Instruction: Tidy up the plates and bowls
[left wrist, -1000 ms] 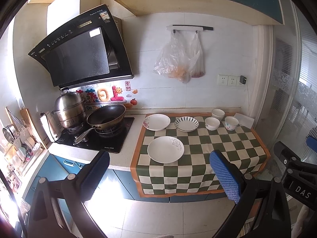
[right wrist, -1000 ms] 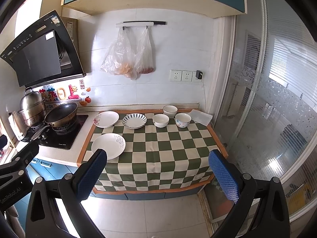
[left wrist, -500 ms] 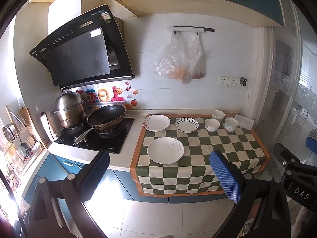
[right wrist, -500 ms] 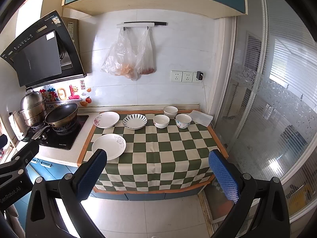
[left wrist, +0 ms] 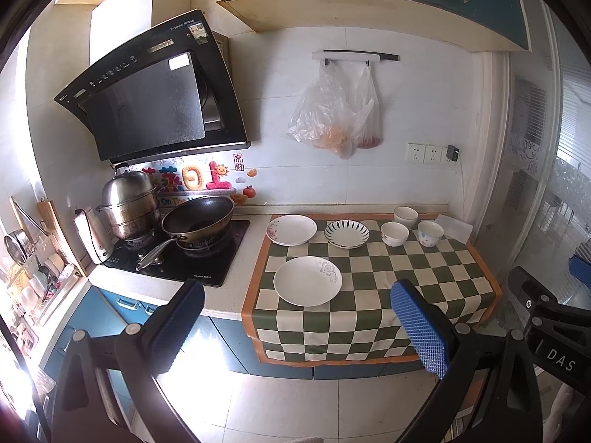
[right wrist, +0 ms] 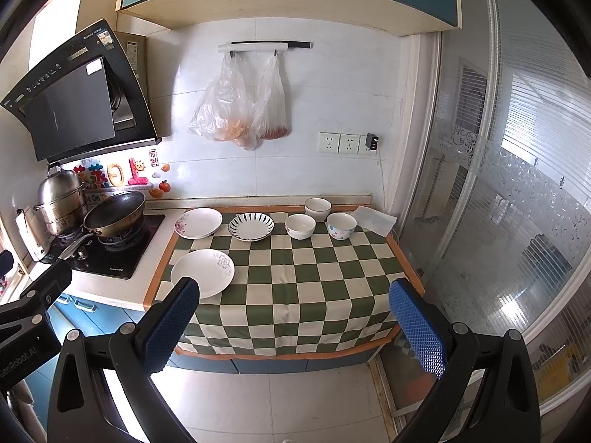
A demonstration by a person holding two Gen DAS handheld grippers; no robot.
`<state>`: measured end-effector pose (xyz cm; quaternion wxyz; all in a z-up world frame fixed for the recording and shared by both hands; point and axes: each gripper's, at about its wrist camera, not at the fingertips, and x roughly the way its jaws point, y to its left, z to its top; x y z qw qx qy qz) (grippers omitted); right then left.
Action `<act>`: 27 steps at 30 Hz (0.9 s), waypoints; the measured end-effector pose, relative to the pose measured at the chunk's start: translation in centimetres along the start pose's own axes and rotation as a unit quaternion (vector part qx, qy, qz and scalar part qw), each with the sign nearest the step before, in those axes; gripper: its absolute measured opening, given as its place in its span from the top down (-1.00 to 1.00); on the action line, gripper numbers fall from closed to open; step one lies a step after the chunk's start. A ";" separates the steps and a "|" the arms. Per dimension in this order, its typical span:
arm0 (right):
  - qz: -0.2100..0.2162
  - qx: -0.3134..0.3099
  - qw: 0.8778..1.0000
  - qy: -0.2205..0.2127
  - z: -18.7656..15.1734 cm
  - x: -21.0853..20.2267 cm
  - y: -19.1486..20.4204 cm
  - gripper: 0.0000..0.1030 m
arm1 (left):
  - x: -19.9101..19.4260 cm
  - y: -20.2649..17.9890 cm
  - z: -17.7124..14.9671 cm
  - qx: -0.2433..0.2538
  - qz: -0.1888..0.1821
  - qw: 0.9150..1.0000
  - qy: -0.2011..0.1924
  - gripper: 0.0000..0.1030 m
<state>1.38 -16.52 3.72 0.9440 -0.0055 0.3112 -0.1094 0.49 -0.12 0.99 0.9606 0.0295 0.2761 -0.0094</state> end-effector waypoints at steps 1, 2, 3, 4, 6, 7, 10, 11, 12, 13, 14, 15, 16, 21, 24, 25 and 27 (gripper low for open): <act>0.000 0.000 1.000 0.000 0.0 0.1 0.0 -1.00 | 0.0 0.0 0.0 -0.001 0.000 1.000 0.000 -1.00; 0.000 0.001 1.000 0.000 0.0 0.0 0.0 -1.00 | 0.0 -0.1 0.1 -0.001 0.000 1.000 0.000 -1.00; 0.000 0.001 1.000 -0.001 0.0 0.0 0.1 -1.00 | 0.0 0.0 0.0 -0.001 0.000 1.000 0.001 -1.00; -0.001 0.000 1.000 -0.001 0.0 0.0 0.1 -1.00 | 0.0 -0.1 0.1 -0.001 0.000 1.000 0.001 -1.00; 0.001 0.001 1.000 -0.001 0.0 0.0 0.0 -1.00 | 0.0 0.0 0.0 0.000 0.000 1.000 0.000 -1.00; 0.000 0.001 1.000 -0.001 0.0 0.0 0.0 -1.00 | 0.0 -0.1 0.0 -0.001 0.001 1.000 -0.001 -1.00; 0.001 0.001 1.000 -0.001 0.1 -0.1 0.0 -1.00 | 0.0 -0.2 0.1 -0.001 0.001 1.000 -0.002 -1.00; 0.000 0.002 1.000 -0.001 0.1 0.0 0.1 -1.00 | -0.1 -0.3 0.2 -0.001 0.001 1.000 -0.002 -1.00; 0.001 0.002 1.000 -0.001 0.2 -0.1 0.1 -1.00 | -0.1 -0.3 0.2 -0.001 0.000 1.000 -0.002 -1.00; 0.001 0.003 1.000 -0.001 0.3 -0.1 0.2 -1.00 | -0.1 -0.3 0.2 -0.001 0.001 1.000 -0.003 -1.00; 0.001 0.003 1.000 -0.001 0.3 0.0 0.2 -1.00 | -0.1 -0.4 0.2 -0.001 0.001 1.000 -0.004 -1.00; 0.000 0.001 1.000 0.000 0.3 0.0 0.3 -1.00 | -0.2 -0.4 0.2 0.000 0.001 1.000 -0.004 -1.00; 0.001 0.001 1.000 0.000 0.2 -0.1 0.1 -1.00 | -0.1 -0.5 0.3 0.000 0.002 1.000 -0.005 -1.00; 0.000 0.002 1.000 -0.003 0.4 -0.1 0.1 -1.00 | -0.2 -0.5 0.3 0.001 0.002 1.000 -0.005 -1.00; 0.001 0.003 1.000 -0.001 0.4 -0.1 0.2 -1.00 | -0.2 -0.6 0.2 0.000 0.002 1.000 -0.005 -1.00; 0.000 0.004 1.000 -0.001 0.4 -0.1 0.1 -1.00 | -0.2 -0.5 0.2 0.001 0.001 1.000 -0.005 -1.00; 0.001 0.006 1.000 0.001 0.6 -0.1 0.2 -1.00 | -0.2 -0.5 0.2 0.000 0.002 1.000 -0.006 -1.00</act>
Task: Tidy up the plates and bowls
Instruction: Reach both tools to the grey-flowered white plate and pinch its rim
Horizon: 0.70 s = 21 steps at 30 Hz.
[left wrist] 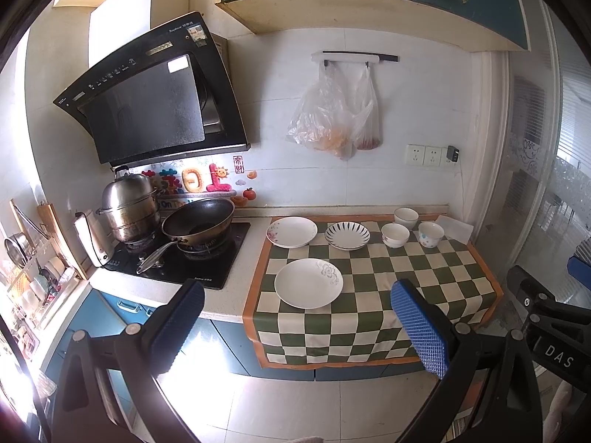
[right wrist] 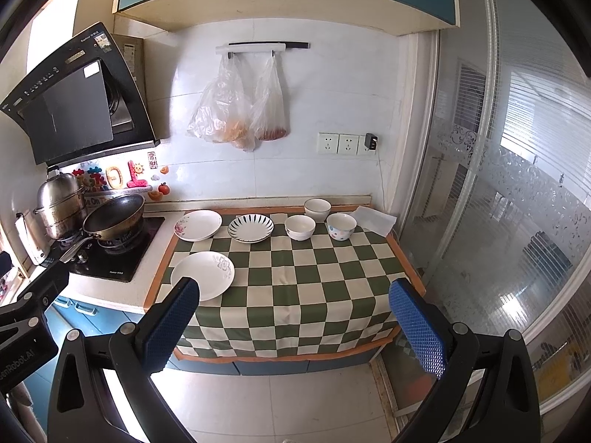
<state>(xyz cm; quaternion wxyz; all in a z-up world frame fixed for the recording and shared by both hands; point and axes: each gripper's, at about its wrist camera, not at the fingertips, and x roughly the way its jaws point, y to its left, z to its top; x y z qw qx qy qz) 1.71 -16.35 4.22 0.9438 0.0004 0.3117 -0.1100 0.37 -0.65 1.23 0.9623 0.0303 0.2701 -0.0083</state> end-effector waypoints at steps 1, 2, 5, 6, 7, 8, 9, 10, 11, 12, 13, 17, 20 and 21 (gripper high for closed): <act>0.000 0.001 1.000 0.000 0.0 0.1 0.0 -1.00 | 0.0 0.0 0.0 0.000 0.000 1.000 0.000 -1.00; 0.000 0.003 1.000 0.001 0.0 0.2 0.1 -1.00 | 0.2 -0.1 0.0 0.000 -0.001 1.000 0.001 -1.00; 0.009 0.015 1.000 0.008 -0.2 1.2 0.4 -1.00 | 0.9 0.4 -0.2 -0.002 -0.004 1.000 0.007 -1.00; 0.018 0.024 0.999 0.013 -0.2 1.7 0.6 -1.00 | 1.8 1.4 -0.3 -0.003 -0.002 1.000 0.010 -1.00; 0.028 0.033 0.999 0.016 -0.3 2.3 0.7 -1.00 | 2.6 1.9 -0.4 -0.003 0.003 1.000 0.013 -1.00; 0.040 0.042 0.998 0.022 -0.5 3.2 1.0 -1.00 | 3.6 2.6 -0.6 -0.004 0.007 1.000 0.012 -1.00; 0.049 0.049 0.997 0.032 -0.6 4.2 1.4 -1.00 | 4.8 3.3 -0.7 -0.005 0.016 1.000 0.019 -1.00; 0.053 0.053 0.996 0.039 -0.8 4.8 1.7 -1.00 | 6.1 4.0 -0.8 -0.008 0.018 0.999 0.031 -1.00; 0.068 0.058 0.994 0.056 -1.1 6.6 2.6 -1.00 | 7.5 4.9 -1.0 -0.016 0.014 0.999 0.042 -1.00; 0.075 0.060 0.993 0.070 -1.6 8.0 3.2 -1.00 | 9.0 6.1 -1.2 -0.024 0.012 0.998 0.052 -1.00; 0.085 0.061 0.991 0.085 -2.0 9.5 4.0 -1.00 | 10.6 6.9 -1.4 -0.030 0.008 0.997 0.068 -1.00; 0.117 0.063 0.981 0.139 -3.5 16.0 6.6 -1.00 | 18.4 9.8 -2.6 -0.066 -0.017 0.986 0.152 -0.97; 0.132 0.068 0.971 0.185 -4.1 22.2 8.3 -0.97 | 24.1 11.3 -4.0 -0.100 -0.039 0.973 0.207 -0.93; 0.133 0.072 0.970 0.193 -4.1 24.2 8.6 -0.95 | 25.9 11.3 -4.4 -0.104 -0.041 0.969 0.220 -0.92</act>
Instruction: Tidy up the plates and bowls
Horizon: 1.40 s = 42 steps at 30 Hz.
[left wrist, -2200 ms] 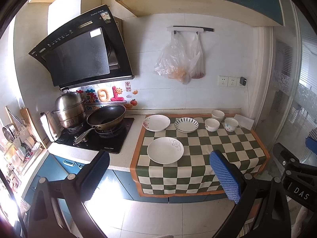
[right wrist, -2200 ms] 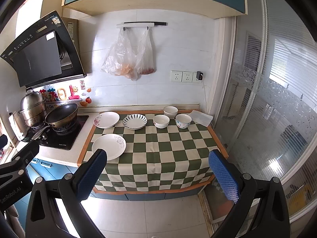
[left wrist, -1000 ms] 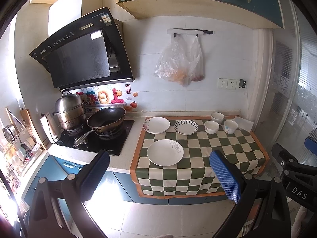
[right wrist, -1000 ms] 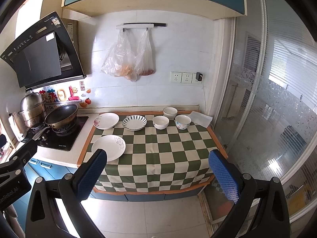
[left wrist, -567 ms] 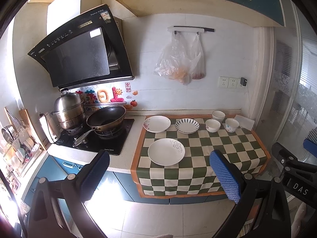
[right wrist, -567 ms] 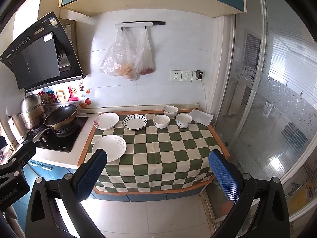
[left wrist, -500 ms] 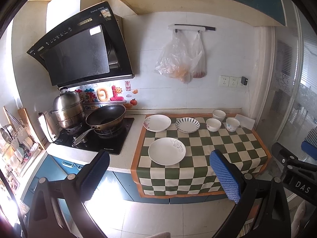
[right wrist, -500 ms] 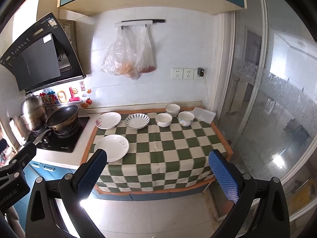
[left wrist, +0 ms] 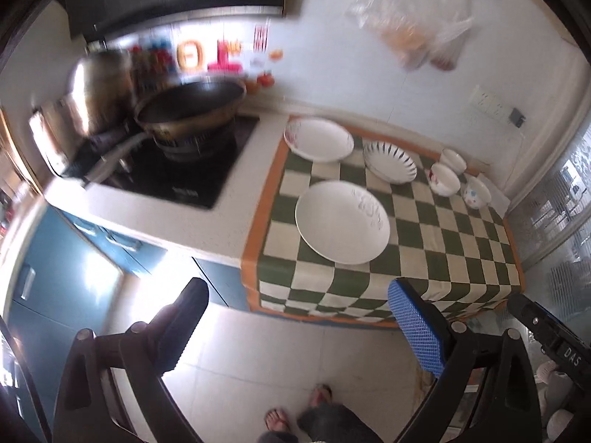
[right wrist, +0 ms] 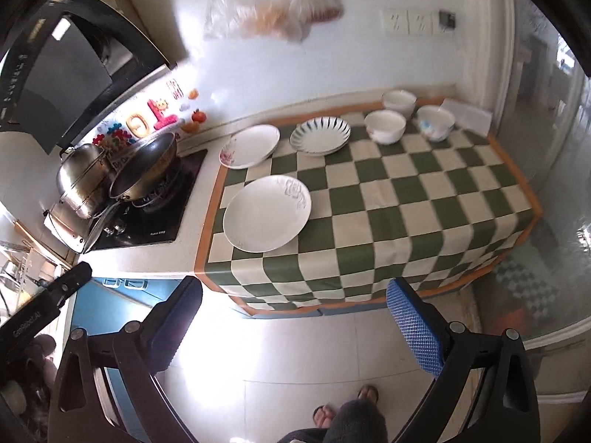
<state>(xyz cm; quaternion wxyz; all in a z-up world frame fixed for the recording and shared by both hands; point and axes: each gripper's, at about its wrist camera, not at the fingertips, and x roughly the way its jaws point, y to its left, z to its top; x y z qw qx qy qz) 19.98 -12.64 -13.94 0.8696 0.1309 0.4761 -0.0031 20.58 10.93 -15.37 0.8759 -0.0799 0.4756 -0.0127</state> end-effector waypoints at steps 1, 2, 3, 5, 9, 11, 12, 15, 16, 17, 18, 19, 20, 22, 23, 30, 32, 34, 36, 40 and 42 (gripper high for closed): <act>-0.001 0.005 1.000 0.011 0.8 2.0 -0.2 -0.95 | 1.6 0.2 0.4 -0.002 -0.003 1.000 0.012 -0.92; 0.004 0.009 1.000 0.027 1.7 4.2 -0.5 -0.94 | 3.6 0.4 0.9 -0.007 -0.007 1.000 0.028 -0.92; 0.006 0.014 0.999 0.038 2.4 6.1 -0.9 -0.92 | 5.4 0.4 1.5 -0.010 -0.008 0.999 0.043 -0.92; 0.011 0.025 0.998 0.061 4.2 10.6 -1.9 -0.90 | 9.3 0.5 2.5 -0.017 -0.011 0.997 0.074 -0.92; 0.013 0.032 0.994 0.108 7.6 19.4 -3.9 -0.84 | 16.1 0.2 4.8 -0.022 0.003 0.993 0.115 -0.92; 0.019 0.038 0.990 0.135 9.1 23.7 -4.9 -0.81 | 19.4 -0.3 6.1 -0.016 0.010 0.991 0.134 -0.92; 0.025 0.041 0.987 0.150 9.8 25.9 -5.4 -0.74 | 21.2 -0.5 6.7 -0.015 0.009 0.989 0.146 -0.91; 0.039 0.047 0.977 0.205 11.8 33.2 -6.4 -0.64 | 26.1 -0.7 8.3 -0.015 0.002 0.985 0.174 -0.75; 0.039 0.046 0.975 0.214 12.1 34.6 -6.5 -0.50 | 27.5 -0.6 8.6 -0.019 -0.002 0.983 0.184 -0.56; 0.041 0.047 0.971 0.232 12.7 37.1 -6.8 -0.46 | 29.1 -0.5 8.8 -0.024 -0.005 0.980 0.197 -0.28; 0.047 0.046 0.968 0.243 13.0 38.7 -6.8 -0.38 | 30.1 -0.6 8.8 -0.024 -0.007 0.978 0.207 -0.15; 0.050 0.044 0.966 0.248 13.2 39.7 -6.7 -0.28 | 31.5 -0.5 8.9 -0.022 -0.009 0.974 0.223 0.06; 0.052 0.038 0.964 0.256 13.5 41.2 -6.6 -0.24 | 32.5 -0.5 9.0 -0.021 -0.009 0.972 0.235 0.22; 0.054 0.029 0.960 0.272 14.0 43.6 -6.3 -0.11 | 33.7 -0.5 9.1 -0.016 -0.005 0.969 0.248 0.26; 0.055 0.018 0.958 0.281 14.3 45.0 -5.9 -0.08 | 34.1 -0.3 9.2 -0.016 -0.004 0.967 0.255 0.26; 0.059 -0.002 0.947 0.315 14.4 48.8 -4.2 0.52 | 35.0 0.0 9.4 -0.011 -0.023 0.960 0.277 0.27; 0.069 0.006 0.946 0.316 14.3 48.7 -3.8 0.65 | 34.8 0.4 9.7 -0.007 -0.030 0.959 0.281 0.27; 0.067 0.003 0.948 0.312 14.2 48.6 -3.5 0.67 | 34.9 0.6 9.9 -0.014 -0.038 0.960 0.278 0.27; 0.067 0.005 0.950 0.304 14.2 48.6 -3.2 0.67 | 34.7 1.0 10.2 -0.014 -0.043 0.959 0.281 0.27; 0.065 0.002 0.954 0.294 13.8 47.6 -3.3 0.67 | 34.9 0.5 10.7 -0.001 -0.042 0.958 0.282 0.27; 0.064 0.000 0.956 0.286 13.8 47.0 -3.8 0.67 | 35.3 0.0 11.1 0.003 -0.044 0.959 0.280 0.27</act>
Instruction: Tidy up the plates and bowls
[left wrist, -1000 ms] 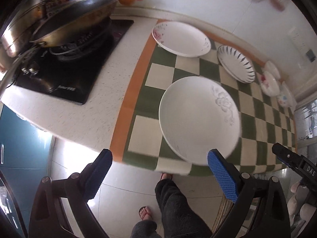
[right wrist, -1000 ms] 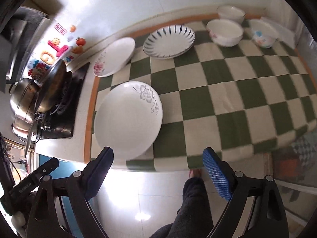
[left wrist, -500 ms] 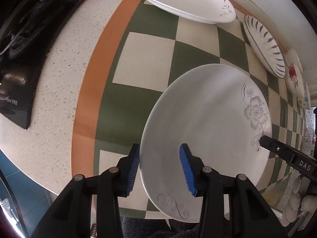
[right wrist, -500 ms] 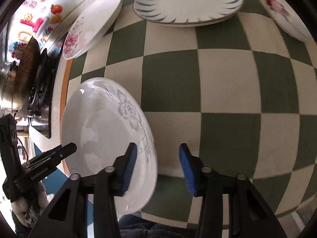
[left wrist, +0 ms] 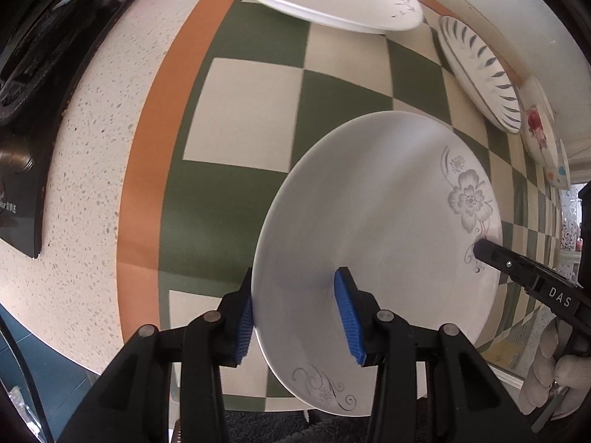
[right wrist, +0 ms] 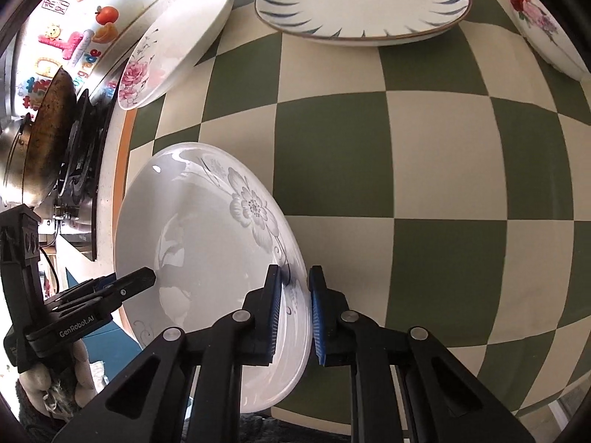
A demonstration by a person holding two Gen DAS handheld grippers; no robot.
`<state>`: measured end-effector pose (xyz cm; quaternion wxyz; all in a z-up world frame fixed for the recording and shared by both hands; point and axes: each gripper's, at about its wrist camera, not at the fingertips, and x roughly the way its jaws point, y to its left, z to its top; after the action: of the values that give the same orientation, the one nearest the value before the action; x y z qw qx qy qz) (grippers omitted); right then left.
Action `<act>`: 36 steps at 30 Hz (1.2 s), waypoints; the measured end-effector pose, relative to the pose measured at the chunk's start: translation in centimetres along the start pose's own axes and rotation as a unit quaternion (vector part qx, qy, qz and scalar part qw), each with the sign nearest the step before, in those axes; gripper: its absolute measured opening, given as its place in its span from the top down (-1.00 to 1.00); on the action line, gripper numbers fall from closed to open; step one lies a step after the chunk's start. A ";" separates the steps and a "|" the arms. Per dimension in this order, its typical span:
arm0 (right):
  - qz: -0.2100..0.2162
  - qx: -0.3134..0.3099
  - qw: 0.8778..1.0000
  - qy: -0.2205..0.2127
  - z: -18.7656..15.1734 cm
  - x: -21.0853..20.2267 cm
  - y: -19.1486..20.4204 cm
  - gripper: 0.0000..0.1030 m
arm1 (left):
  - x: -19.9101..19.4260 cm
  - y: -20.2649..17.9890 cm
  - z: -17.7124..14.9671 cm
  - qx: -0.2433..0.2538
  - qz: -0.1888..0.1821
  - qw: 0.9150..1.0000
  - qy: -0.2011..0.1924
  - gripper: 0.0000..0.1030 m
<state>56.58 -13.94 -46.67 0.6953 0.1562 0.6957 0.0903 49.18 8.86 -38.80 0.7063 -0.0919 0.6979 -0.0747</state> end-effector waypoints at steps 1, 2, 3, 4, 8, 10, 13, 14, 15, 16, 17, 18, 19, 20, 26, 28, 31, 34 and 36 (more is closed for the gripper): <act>-0.001 0.000 1.000 -0.003 0.0 -0.2 -0.2 0.68 | -0.2 -0.2 0.1 0.003 0.000 1.000 0.000 0.27; 0.000 0.002 1.000 -0.005 -0.1 -0.5 -0.4 0.68 | -0.5 -0.4 0.3 0.004 -0.001 1.000 -0.002 0.27; 0.001 0.004 1.000 -0.007 0.0 -0.7 -0.7 0.69 | -0.5 -0.9 0.4 0.005 -0.003 1.000 -0.003 0.27; 0.001 0.006 1.000 -0.008 0.0 -1.0 -0.9 0.70 | -0.6 -1.3 0.6 0.008 -0.004 1.000 -0.005 0.27; 0.001 0.017 1.000 -0.023 -0.3 -2.5 -2.4 0.72 | -1.1 -3.9 1.7 0.028 -0.001 0.999 -0.017 0.27; 0.001 0.022 0.999 -0.034 -0.5 -3.5 -3.3 0.72 | -1.2 -5.2 2.1 0.040 -0.001 0.999 -0.017 0.27; 0.002 0.038 0.998 -0.048 -0.8 -4.9 -5.1 0.72 | -0.9 -6.6 2.8 0.057 -0.006 0.998 -0.016 0.27; 0.001 0.043 0.998 -0.053 -0.9 -5.5 -5.7 0.72 | -0.8 -7.2 3.0 0.061 -0.008 0.998 -0.015 0.27; 0.001 0.048 0.997 -0.058 -1.0 -6.0 -6.5 0.72 | -0.2 -8.9 2.3 0.065 -0.009 0.998 -0.017 0.27; 0.000 0.053 0.997 -0.062 -1.0 -6.5 -7.1 0.72 | 0.0 -9.7 2.3 0.070 -0.010 0.997 -0.017 0.27; -0.001 0.056 0.996 -0.066 -1.1 -7.0 -7.8 0.73 | 0.3 -10.7 2.2 0.076 -0.013 0.997 -0.017 0.27; -0.002 0.060 0.996 -0.071 -1.1 -7.5 -8.6 0.73 | 0.6 -11.4 2.1 0.080 -0.015 0.997 -0.017 0.27; -0.002 0.063 0.995 -0.074 -1.1 -7.8 -9.1 0.73 | 0.9 -11.9 2.2 0.083 -0.017 0.996 -0.017 0.27; -0.004 0.069 0.995 -0.078 -1.2 -8.3 -10.1 0.73 | 1.2 -12.6 2.3 0.088 -0.018 0.996 -0.016 0.27; -0.008 0.098 0.991 -0.087 -1.3 -9.3 -14.4 0.73 | 2.4 -16.6 2.7 0.118 -0.010 0.993 -0.017 0.27; -0.009 0.105 0.990 -0.091 -1.4 -9.5 -15.6 0.73 | 2.9 -17.6 2.9 0.125 -0.008 0.992 -0.016 0.27; -0.011 0.114 0.989 -0.097 -1.7 -9.7 -17.1 0.73 | 3.6 -18.7 3.0 0.128 -0.004 0.992 -0.011 0.27; -0.012 0.118 0.988 -0.101 -1.8 -9.8 -17.9 0.73 | 3.9 -19.4 2.7 0.132 0.001 0.991 -0.010 0.27; -0.009 0.121 0.987 -0.102 -1.8 -9.9 -18.4 0.73 | 4.1 -20.0 2.7 0.130 0.001 0.992 -0.008 0.27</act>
<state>52.96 -34.36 -43.69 0.7397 0.2409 0.6281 -0.0173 52.36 -11.44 -38.14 0.7180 0.0006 0.6767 -0.1632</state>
